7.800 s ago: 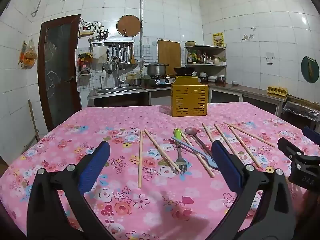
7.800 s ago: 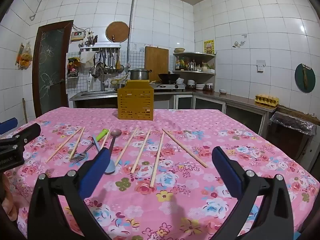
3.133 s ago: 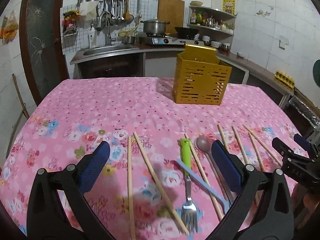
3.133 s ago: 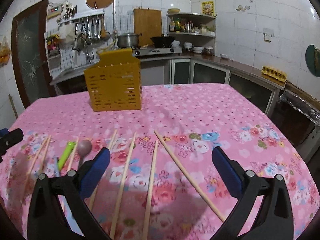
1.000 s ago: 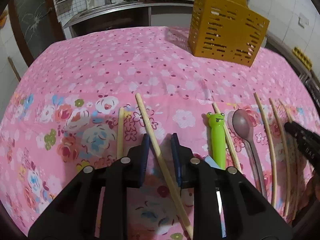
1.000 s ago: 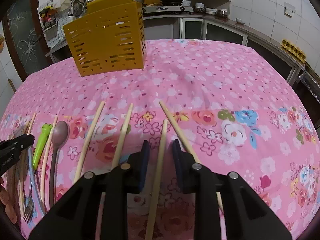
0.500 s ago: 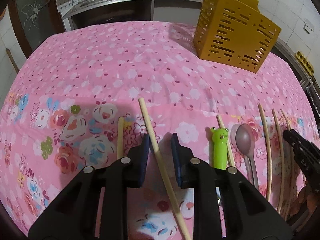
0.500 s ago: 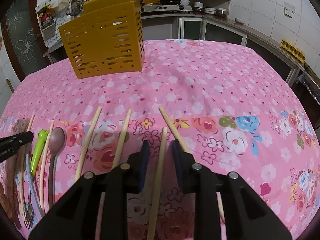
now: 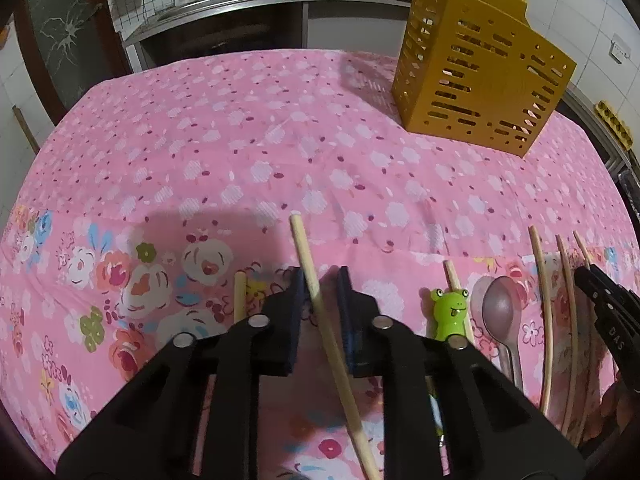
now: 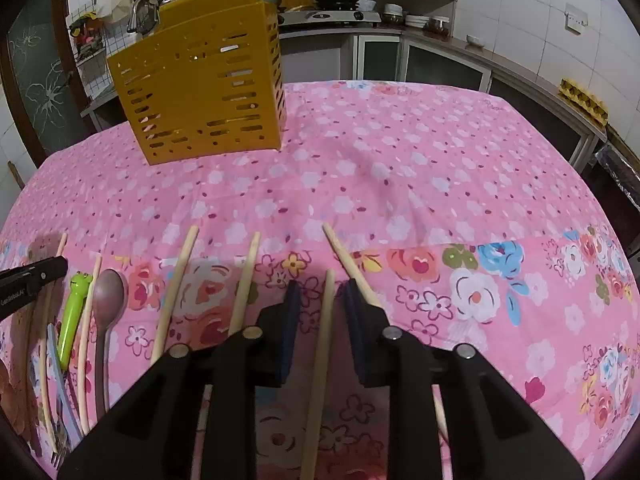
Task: Organize utensils
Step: 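Close the left tool on a wooden chopstick while the right tool closes on another, then lift the left tool's chopstick toward the yellow holder while the right tool carries its chopstick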
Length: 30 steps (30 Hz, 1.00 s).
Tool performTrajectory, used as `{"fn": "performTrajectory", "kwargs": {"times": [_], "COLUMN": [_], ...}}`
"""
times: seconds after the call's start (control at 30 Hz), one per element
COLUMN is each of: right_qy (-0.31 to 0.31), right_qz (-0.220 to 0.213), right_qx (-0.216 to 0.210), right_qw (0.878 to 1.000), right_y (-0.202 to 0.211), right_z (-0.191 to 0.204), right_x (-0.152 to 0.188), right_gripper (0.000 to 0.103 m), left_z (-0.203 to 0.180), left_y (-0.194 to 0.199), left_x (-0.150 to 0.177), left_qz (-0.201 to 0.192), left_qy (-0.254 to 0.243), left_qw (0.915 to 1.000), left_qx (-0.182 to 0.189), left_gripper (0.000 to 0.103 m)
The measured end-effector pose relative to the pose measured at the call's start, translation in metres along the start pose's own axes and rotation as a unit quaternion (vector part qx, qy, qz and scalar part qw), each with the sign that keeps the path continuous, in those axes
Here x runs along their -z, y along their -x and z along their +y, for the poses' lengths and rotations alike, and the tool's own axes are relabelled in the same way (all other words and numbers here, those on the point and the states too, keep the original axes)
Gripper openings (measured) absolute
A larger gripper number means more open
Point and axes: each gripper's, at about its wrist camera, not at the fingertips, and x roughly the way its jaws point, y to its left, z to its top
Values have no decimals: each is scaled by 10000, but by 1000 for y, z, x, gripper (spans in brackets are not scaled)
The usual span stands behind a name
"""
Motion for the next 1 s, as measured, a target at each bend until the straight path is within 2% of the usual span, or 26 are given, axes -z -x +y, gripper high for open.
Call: {"fn": "performTrajectory", "kwargs": {"times": [0.1, 0.33, 0.47, 0.67, 0.87, 1.0], "right_qy": [31, 27, -143, -167, -122, -140], "right_qz": [4, -19, -111, -650, -1271, -1568], "right_qx": [-21, -73, -198, -317, -488, -602], "right_qw": [10000, 10000, 9996, 9972, 9906, 9857], "right_y": [-1, -2, 1, 22, 56, 76], "right_z": [1, 1, -5, -6, -3, -4], "right_x": [-1, -2, -1, 1, -5, -9], "right_gripper": [14, 7, 7, 6, 5, 5], "left_z": [0, -4, -6, -7, -8, -10], "left_y": [-1, 0, 3, 26, 70, 91], "left_x": [-2, -1, 3, 7, 7, 6], "left_qz": [-15, -171, -335, -898, -1649, -1962], "left_qy": [15, -66, -97, -148, -217, -270], "left_qw": [10000, 9998, 9994, 9958, 9857, 9791], "left_qx": [88, 42, 17, -3, 260, 472], "left_gripper": [4, 4, 4, 4, 4, 4]}}
